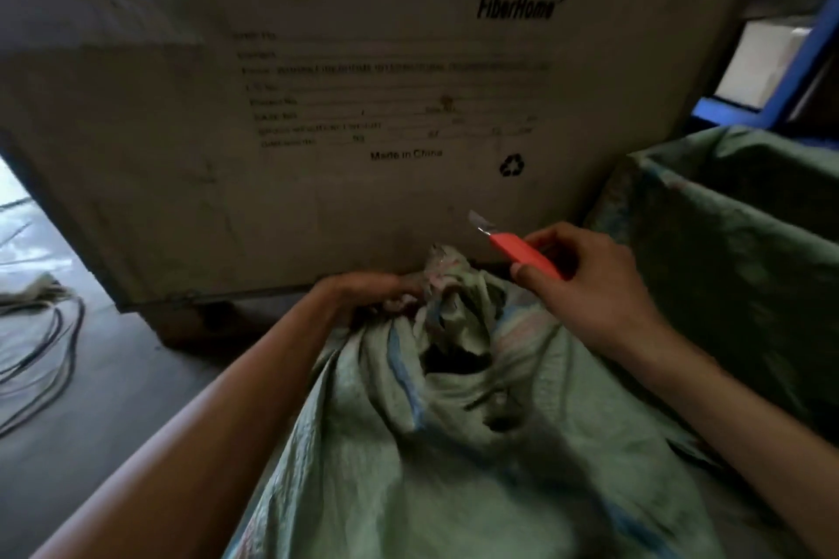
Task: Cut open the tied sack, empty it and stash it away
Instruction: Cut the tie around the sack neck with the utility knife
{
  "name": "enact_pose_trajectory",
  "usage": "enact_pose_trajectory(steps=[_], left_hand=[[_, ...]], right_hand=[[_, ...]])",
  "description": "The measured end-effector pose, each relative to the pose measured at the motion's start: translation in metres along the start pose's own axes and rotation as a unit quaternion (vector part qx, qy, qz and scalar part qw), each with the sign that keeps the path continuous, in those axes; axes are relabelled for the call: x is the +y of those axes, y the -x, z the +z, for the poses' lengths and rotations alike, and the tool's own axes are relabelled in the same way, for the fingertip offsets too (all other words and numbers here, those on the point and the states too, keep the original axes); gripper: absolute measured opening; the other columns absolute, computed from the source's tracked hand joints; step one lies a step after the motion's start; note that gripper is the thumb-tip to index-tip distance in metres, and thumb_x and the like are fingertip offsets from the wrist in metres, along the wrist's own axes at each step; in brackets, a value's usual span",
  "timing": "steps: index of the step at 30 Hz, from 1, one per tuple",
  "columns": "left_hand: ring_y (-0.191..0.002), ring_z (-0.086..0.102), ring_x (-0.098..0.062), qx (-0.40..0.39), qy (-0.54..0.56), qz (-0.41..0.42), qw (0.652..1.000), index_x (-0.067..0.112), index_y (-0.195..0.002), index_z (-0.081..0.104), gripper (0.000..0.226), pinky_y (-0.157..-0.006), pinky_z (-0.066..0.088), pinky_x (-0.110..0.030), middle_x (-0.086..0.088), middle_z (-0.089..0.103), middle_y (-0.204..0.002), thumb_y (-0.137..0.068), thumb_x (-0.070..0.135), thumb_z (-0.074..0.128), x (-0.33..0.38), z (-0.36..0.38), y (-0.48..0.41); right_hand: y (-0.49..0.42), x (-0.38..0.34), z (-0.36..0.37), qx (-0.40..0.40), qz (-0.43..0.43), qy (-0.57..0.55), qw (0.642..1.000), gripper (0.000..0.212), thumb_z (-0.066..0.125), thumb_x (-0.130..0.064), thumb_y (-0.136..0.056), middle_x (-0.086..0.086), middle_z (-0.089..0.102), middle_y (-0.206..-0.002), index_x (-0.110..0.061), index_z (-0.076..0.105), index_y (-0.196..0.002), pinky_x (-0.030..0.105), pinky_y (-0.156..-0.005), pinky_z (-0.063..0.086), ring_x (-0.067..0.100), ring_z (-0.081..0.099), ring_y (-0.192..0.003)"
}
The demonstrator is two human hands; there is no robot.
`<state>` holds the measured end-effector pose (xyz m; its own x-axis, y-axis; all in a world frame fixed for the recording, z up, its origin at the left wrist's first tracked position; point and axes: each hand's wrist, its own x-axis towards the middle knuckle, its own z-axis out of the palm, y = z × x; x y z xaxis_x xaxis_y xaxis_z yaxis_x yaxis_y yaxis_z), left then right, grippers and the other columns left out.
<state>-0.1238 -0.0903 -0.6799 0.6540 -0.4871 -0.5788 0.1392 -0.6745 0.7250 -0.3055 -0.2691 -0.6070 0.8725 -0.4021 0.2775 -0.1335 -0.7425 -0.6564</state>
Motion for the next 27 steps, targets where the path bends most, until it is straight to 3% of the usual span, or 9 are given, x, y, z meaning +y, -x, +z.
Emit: enact_pose_trajectory(steps=[2,3,6,7,11,15,17,23,27], left_hand=[[-0.085,0.066,-0.021,-0.071,0.000,-0.042,0.997,0.013,-0.089,0.069,0.024,-0.090,0.056,-0.035,-0.009,0.069,-0.093,-0.099,0.034,0.063,0.010,0.009,0.018],[-0.084,0.068,-0.020,-0.089,-0.034,-0.061,0.994,0.013,-0.088,0.069,0.023,-0.089,0.058,-0.034,-0.009,0.072,-0.092,-0.097,0.034,0.065,0.016,0.015,0.030],[-0.050,0.064,-0.005,-0.048,-0.117,-0.025,0.992,0.013,-0.079,0.065,0.024,-0.049,0.050,-0.016,0.004,0.069,-0.059,-0.095,0.031,0.069,0.032,0.027,0.064],[-0.050,0.063,-0.005,-0.023,-0.134,-0.001,0.991,0.012,-0.083,0.066,0.023,-0.047,0.047,-0.016,0.005,0.069,-0.059,-0.092,0.031,0.073,0.033,0.029,0.070],[-0.080,0.069,-0.018,0.079,-0.074,0.104,0.989,0.006,-0.101,0.072,0.054,-0.069,0.054,-0.029,-0.005,0.074,-0.090,-0.067,0.043,0.091,0.032,0.021,0.092],[-0.094,0.074,-0.021,0.132,0.010,0.168,0.977,0.016,-0.106,0.070,0.076,-0.085,0.061,-0.039,-0.004,0.078,-0.101,-0.045,0.059,0.088,0.039,0.009,0.125],[-0.098,0.074,-0.019,0.144,0.055,0.204,0.967,0.019,-0.115,0.066,0.081,-0.093,0.060,-0.043,-0.003,0.077,-0.106,-0.045,0.054,0.089,0.041,0.007,0.138],[-0.108,0.072,-0.028,0.123,0.203,0.259,0.936,0.023,-0.138,0.045,0.090,-0.097,0.059,-0.051,-0.010,0.070,-0.122,-0.059,0.037,0.088,0.029,0.010,0.159],[-0.104,0.074,-0.033,0.052,0.254,0.271,0.927,0.009,-0.127,0.063,0.064,-0.092,0.061,-0.046,-0.019,0.075,-0.116,-0.067,0.017,0.083,0.026,0.002,0.170]], right_hand=[[0.013,-0.008,-0.021,0.006,0.015,-0.005,1.000,0.025,0.075,-0.036,-0.080,-0.012,0.071,-0.091,-0.028,0.070,-0.103,0.020,-0.067,0.050,0.004,0.066,-0.084],[0.018,-0.013,-0.032,0.003,0.018,-0.002,1.000,0.026,0.076,-0.036,-0.079,-0.013,0.070,-0.091,-0.029,0.070,-0.103,0.019,-0.066,0.049,0.004,0.066,-0.084],[0.029,-0.029,-0.061,-0.010,0.023,0.015,1.000,0.033,0.077,-0.038,-0.080,-0.011,0.069,-0.099,-0.029,0.068,-0.111,0.018,-0.069,0.046,0.005,0.063,-0.088],[0.032,-0.035,-0.071,-0.004,0.020,0.014,1.000,0.035,0.077,-0.038,-0.080,-0.009,0.069,-0.101,-0.028,0.068,-0.112,0.020,-0.069,0.045,0.007,0.063,-0.089],[0.047,-0.061,-0.105,0.036,0.003,-0.030,0.999,0.026,0.077,-0.034,-0.080,-0.015,0.065,-0.093,-0.030,0.068,-0.104,0.013,-0.062,0.039,-0.004,0.058,-0.082],[0.063,-0.094,-0.122,0.050,-0.032,-0.061,0.996,0.021,0.077,-0.032,-0.080,-0.017,0.066,-0.090,-0.035,0.067,-0.098,0.011,-0.061,0.040,-0.004,0.060,-0.080],[0.068,-0.109,-0.125,0.047,-0.045,-0.067,0.996,0.022,0.077,-0.034,-0.080,-0.017,0.066,-0.092,-0.035,0.067,-0.100,0.011,-0.063,0.040,-0.004,0.060,-0.083],[0.076,-0.136,-0.112,0.039,-0.063,-0.075,0.994,0.019,0.076,-0.036,-0.080,-0.015,0.069,-0.088,-0.036,0.068,-0.097,0.009,-0.060,0.044,-0.005,0.062,-0.082],[0.083,-0.131,-0.089,0.034,-0.039,-0.101,0.994,0.020,0.074,-0.038,-0.082,-0.018,0.067,-0.093,-0.036,0.066,-0.100,0.009,-0.060,0.042,-0.006,0.061,-0.082]])
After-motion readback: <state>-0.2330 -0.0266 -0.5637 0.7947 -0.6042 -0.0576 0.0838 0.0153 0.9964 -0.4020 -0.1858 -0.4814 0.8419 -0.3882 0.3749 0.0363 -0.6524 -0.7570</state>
